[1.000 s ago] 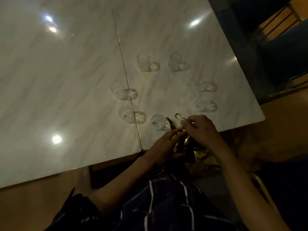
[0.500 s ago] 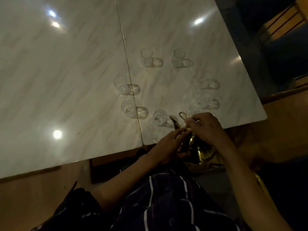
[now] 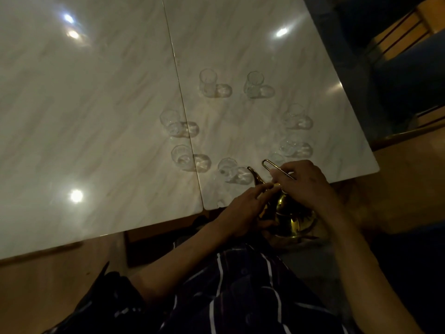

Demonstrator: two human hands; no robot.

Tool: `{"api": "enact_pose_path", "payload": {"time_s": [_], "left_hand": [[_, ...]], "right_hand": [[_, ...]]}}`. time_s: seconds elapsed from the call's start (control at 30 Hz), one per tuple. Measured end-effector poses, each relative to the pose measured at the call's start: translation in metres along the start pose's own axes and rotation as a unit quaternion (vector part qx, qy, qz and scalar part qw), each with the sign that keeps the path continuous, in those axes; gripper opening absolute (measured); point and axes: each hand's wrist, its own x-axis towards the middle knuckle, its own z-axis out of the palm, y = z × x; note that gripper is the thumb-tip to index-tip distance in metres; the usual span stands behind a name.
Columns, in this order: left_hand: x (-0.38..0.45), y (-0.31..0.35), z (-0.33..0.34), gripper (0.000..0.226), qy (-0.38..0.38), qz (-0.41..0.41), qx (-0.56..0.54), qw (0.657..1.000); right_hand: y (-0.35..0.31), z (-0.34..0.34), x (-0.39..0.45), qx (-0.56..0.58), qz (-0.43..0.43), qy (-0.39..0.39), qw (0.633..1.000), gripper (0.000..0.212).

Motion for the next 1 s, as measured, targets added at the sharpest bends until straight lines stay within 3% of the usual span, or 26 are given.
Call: {"api": "enact_pose_path", "payload": {"time_s": [1.0], "left_hand": [[0.004,0.008,-0.019,0.09,0.014,0.007,0.01,1.0]], "right_hand": [[-0.022,-0.021,0.001,0.015,0.005,-0.021,1.0,0.029]]}}
